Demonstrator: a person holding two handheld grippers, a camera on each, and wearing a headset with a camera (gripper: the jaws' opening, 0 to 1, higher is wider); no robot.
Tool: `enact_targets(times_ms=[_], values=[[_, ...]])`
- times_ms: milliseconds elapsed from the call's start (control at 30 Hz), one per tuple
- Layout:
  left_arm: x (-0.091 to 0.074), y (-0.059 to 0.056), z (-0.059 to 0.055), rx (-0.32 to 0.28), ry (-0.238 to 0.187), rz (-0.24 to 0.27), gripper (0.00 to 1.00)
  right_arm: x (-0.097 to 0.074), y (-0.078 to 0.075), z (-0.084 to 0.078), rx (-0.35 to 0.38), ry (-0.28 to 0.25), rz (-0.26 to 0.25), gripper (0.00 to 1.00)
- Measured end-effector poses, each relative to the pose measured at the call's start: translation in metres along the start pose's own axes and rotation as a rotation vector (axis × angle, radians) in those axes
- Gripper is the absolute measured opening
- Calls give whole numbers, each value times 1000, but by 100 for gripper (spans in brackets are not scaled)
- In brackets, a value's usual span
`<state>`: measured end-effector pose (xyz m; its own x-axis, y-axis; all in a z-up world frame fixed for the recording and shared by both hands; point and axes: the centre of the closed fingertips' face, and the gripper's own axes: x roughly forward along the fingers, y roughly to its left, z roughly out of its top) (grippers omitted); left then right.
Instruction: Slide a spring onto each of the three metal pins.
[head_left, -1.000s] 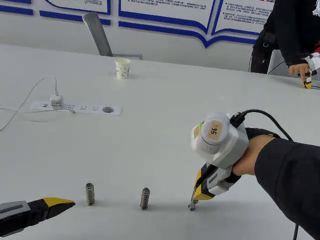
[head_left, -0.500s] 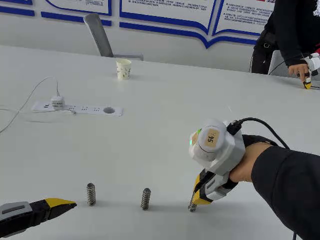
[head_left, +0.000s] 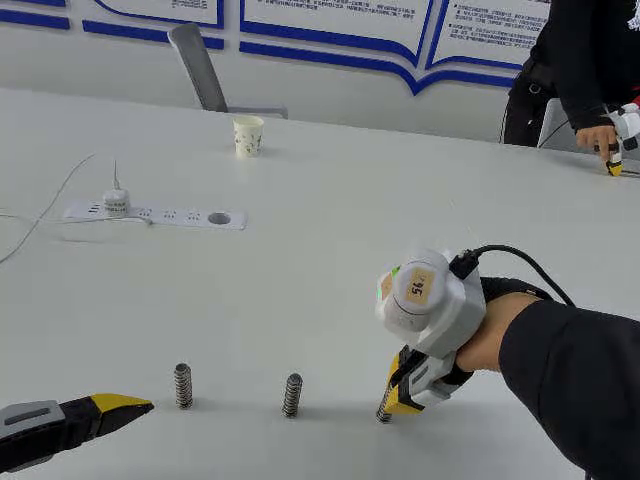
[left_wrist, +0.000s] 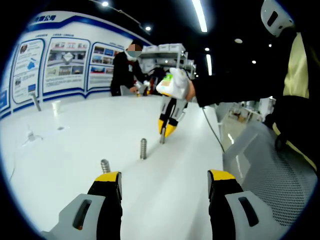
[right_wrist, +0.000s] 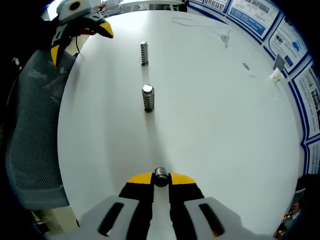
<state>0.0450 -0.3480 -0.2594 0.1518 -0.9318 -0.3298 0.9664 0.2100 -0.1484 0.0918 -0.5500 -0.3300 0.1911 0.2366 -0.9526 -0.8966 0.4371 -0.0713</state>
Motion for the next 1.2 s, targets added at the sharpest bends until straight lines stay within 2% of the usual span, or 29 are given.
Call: enact_targets(times_ms=[267, 600, 800, 900, 1100, 1200], values=[[-1, 1, -1, -4, 1, 5, 71, 0, 0, 0, 1, -10, -3, 16], [-2, 5, 0, -7, -4, 19, 73, -10, -5, -4, 32, -49, -23, 21], [-5, 10, 0, -10, -8, 35, 74, -21, -5, -8, 49, -87, -45, 25], [-7, 13, 1, -12, -10, 45, 75, -29, -4, -7, 74, -130, -49, 27], [-10, 18, 2, -13, -12, 61, 77, -42, -3, -15, 103, -174, -76, 29], [-12, 20, 2, -13, -13, 68, 77, -48, 0, -18, 134, -218, -86, 30]])
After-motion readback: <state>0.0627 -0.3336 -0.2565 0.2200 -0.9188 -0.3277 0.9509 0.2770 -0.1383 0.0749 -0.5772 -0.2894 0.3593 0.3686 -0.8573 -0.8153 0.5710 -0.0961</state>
